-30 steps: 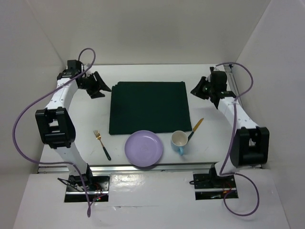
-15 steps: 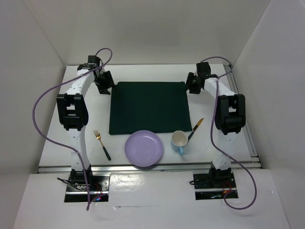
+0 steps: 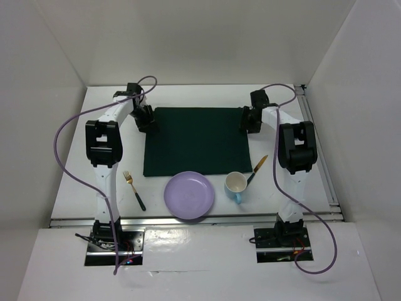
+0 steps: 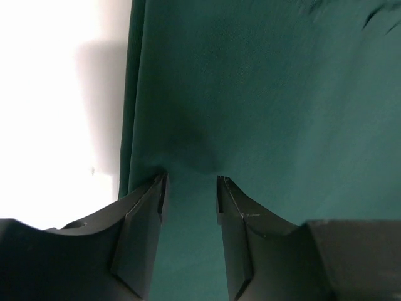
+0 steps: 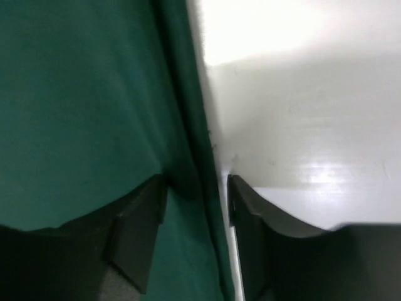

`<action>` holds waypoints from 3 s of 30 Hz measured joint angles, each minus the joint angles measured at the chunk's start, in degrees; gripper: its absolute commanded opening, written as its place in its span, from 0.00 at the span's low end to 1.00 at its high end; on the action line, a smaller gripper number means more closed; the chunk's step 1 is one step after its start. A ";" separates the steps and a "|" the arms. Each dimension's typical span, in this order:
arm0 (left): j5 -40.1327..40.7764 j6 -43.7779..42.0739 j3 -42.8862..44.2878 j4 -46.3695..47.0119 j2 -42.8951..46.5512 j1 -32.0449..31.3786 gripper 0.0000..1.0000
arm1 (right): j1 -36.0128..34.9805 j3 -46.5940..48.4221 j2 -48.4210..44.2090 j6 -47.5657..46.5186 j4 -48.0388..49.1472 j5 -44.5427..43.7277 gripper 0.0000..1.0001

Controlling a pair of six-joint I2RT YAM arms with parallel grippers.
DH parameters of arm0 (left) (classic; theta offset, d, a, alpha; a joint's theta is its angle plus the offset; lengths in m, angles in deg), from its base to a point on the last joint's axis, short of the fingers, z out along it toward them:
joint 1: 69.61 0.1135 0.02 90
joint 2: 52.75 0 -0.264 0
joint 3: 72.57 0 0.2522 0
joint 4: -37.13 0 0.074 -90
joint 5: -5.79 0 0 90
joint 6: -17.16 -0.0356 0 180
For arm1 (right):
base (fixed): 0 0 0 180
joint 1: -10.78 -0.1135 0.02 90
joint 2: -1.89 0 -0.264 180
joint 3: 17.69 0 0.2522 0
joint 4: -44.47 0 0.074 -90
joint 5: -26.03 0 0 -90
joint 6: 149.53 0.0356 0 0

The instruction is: Set the dinner table for one person

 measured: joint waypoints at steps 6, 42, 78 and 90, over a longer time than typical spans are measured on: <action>-0.46 0.96 7.82 -1.05 -4.59 0.13 0.53 | 0.61 1.51 2.27 -0.04 1.01 2.75 0.05; 5.25 0.13 -24.85 2.36 48.68 -6.99 0.89 | 0.22 -22.75 -48.13 7.54 -4.17 1.73 0.92; 9.16 2.71 -42.62 3.08 57.99 -14.86 0.87 | -20.46 -46.05 -60.17 28.39 -17.99 -3.13 0.41; 9.42 2.71 -42.62 2.99 57.55 -14.86 0.87 | -21.29 -44.65 -58.23 28.74 -20.02 -8.13 0.00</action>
